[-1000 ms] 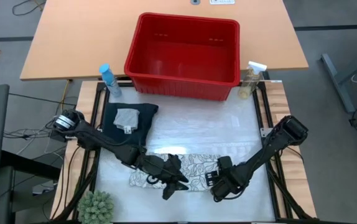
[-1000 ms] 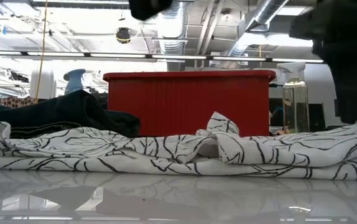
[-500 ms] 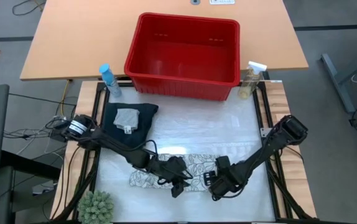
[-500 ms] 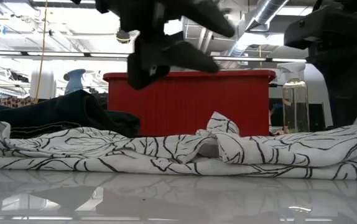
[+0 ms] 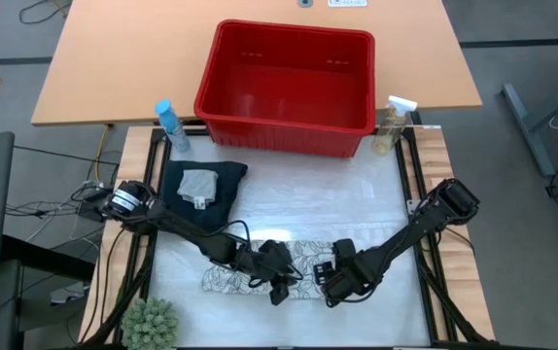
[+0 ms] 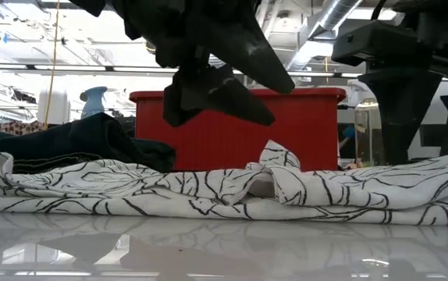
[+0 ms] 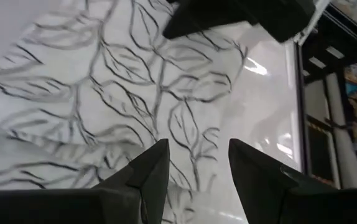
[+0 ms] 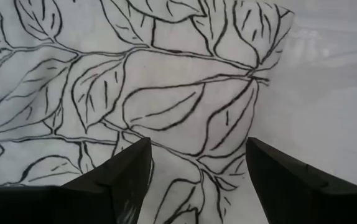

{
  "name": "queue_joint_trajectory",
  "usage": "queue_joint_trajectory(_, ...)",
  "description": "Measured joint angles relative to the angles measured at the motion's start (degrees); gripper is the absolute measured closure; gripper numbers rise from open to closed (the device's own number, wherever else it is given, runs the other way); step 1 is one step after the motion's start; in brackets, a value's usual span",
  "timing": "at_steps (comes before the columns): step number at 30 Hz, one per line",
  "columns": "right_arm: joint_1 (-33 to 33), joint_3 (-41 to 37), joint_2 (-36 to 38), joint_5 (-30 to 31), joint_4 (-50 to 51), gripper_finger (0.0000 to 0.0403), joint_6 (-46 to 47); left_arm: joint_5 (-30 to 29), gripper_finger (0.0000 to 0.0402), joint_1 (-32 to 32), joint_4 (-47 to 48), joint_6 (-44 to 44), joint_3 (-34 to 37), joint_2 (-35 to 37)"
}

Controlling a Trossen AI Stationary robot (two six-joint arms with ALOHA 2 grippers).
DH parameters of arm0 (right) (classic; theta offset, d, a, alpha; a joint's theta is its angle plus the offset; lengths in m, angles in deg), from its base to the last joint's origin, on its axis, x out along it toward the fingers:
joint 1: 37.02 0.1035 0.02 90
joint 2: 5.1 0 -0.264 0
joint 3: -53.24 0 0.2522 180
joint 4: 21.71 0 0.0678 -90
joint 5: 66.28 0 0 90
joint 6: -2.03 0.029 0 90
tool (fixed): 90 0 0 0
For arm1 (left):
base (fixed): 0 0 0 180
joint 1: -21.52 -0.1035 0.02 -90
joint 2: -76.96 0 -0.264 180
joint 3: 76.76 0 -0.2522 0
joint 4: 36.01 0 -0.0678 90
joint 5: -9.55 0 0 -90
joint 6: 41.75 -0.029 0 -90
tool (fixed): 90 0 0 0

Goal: Fold Laundry from Bin
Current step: Fold the white patterned shirt

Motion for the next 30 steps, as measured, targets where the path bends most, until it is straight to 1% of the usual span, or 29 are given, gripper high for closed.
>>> queue_joint_trajectory(6, 0.0, 0.0, 0.0, 0.0, 0.2, 0.0117, -0.6, -3.8, 0.0246, -1.2, 0.4, -1.8, 0.0, 0.0)
queue_joint_trajectory(13, 0.0, 0.0, 0.0, 0.0, -0.4, 0.0117, -0.6, -4.8, 0.0246, -3.8, 1.3, -4.2, 0.0, 0.0)
queue_joint_trajectory(16, 0.7, 0.0, 0.0, 2.0, -1.0, 0.0117, -0.3, -6.1, 0.0246, -3.9, 2.8, -5.6, 0.0, 0.0)
queue_joint_trajectory(18, 1.2, 0.0, 0.0, 2.2, -0.9, 0.0117, -0.3, -6.6, 0.0251, -3.9, 3.7, -5.9, 0.0, 0.0)
queue_joint_trajectory(20, 1.7, 0.0, 0.0, 2.1, -0.9, 0.0117, -0.2, -6.9, 0.0265, -3.9, 3.6, -7.0, 0.0, 0.0)
queue_joint_trajectory(22, 1.9, 0.0, 0.0, 2.1, -0.7, 0.0117, -0.2, -6.9, 0.0289, -3.9, 3.2, -8.3, 0.0, 0.0)
queue_joint_trajectory(28, 1.8, 0.0, 0.0, 2.1, -0.8, 0.0117, -1.4, -6.5, 0.0388, -3.7, 1.8, -11.1, 0.0, 0.0)
queue_joint_trajectory(30, 1.7, 0.0, 0.0, 2.1, -0.9, 0.0117, -1.1, -6.3, 0.0395, -3.6, 0.1, -11.6, 0.0, 0.0)
